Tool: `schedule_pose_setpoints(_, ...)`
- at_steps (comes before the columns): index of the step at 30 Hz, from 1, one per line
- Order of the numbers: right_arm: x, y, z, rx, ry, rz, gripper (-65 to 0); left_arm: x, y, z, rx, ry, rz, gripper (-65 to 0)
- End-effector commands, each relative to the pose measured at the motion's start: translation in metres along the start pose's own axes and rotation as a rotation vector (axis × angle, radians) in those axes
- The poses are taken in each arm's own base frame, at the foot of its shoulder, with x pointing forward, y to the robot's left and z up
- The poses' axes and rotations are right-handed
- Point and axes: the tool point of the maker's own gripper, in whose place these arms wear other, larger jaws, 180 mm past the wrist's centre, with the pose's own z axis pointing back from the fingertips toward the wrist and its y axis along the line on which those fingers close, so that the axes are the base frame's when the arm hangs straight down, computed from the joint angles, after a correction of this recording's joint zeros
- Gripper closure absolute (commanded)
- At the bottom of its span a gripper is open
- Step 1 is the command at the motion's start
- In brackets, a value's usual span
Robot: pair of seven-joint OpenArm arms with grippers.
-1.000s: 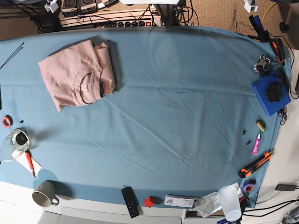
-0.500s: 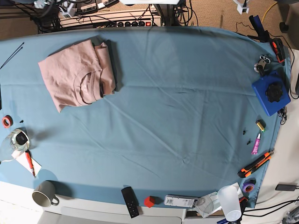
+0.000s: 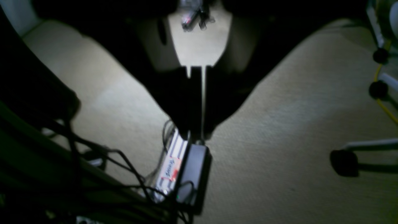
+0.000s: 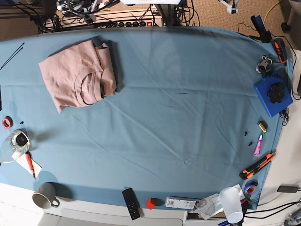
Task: Fold the T-shirt properly
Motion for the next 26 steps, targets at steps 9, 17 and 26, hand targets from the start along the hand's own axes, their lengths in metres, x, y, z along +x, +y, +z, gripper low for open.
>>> schedule_pose_setpoints(9,0.033,0.012,-0.021,-0.056,-0.088,0.081,0.0,0.005,-0.001,0.0,0.04,-0.113,0.023,0.0)
schedule_pose_setpoints(17,0.045,-0.004,-0.016,-0.081,-0.101,0.095,0.0,0.007,-0.022,0.0,-0.059,-0.134,0.031,0.0)
schedule_pose_setpoints(26,0.046,-0.005,-0.015,-0.082,-0.11,0.081,0.0,0.006,-0.034,0.003,-0.138,-0.136,0.035,0.0)
